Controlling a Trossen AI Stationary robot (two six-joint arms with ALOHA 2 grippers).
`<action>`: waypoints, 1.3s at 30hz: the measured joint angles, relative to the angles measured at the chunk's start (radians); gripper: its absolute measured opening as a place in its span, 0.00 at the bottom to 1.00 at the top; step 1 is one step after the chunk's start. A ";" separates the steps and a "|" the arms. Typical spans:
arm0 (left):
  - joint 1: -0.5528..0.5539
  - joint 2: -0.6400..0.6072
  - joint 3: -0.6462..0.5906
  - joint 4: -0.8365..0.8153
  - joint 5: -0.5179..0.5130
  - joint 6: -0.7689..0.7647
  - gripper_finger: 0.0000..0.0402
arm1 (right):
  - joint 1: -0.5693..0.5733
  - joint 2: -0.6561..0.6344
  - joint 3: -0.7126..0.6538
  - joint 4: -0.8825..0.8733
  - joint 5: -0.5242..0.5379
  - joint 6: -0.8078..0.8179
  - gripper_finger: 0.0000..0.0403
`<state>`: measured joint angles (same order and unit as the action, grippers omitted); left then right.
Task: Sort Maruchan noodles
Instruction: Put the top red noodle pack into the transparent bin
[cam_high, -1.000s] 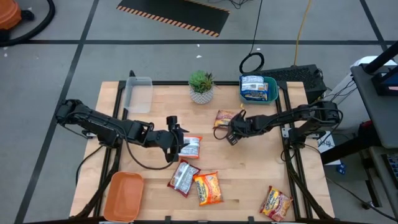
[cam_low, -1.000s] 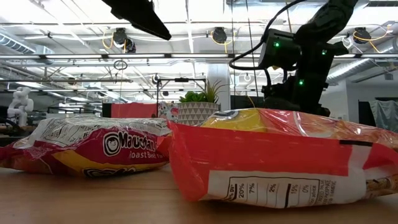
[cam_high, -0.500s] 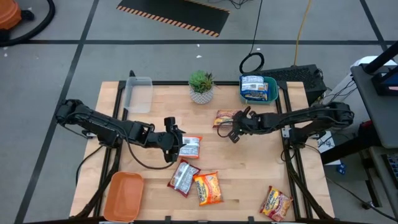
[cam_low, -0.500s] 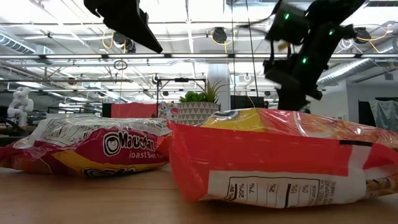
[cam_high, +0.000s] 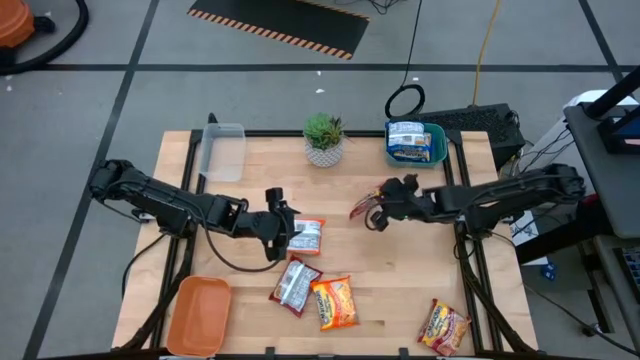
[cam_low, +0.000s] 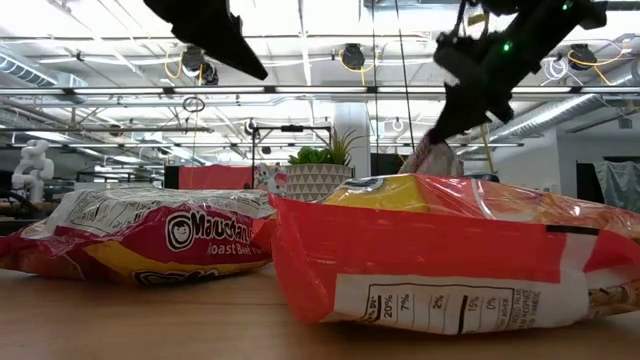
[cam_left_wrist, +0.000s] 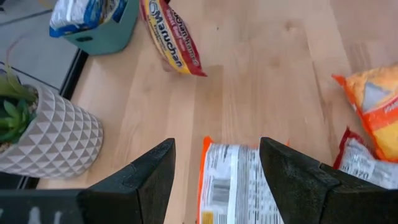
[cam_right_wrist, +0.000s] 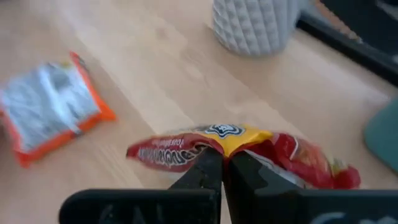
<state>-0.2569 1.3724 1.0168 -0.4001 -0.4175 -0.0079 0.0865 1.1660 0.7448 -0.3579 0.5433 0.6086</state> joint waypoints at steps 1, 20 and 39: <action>0.000 0.000 0.000 0.010 0.000 0.002 0.60 | 0.009 -0.005 0.000 0.024 0.007 -0.008 0.00; -0.047 0.047 -0.001 0.183 -0.226 0.088 0.60 | 0.123 -0.018 0.000 0.456 0.198 -0.199 0.00; -0.030 0.225 -0.001 0.397 -0.398 0.186 0.60 | 0.149 0.171 0.001 0.914 0.240 -0.439 0.00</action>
<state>-0.2868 1.5978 1.0161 -0.0032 -0.8156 0.1779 0.2359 1.3372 0.7460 0.5564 0.7830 0.1696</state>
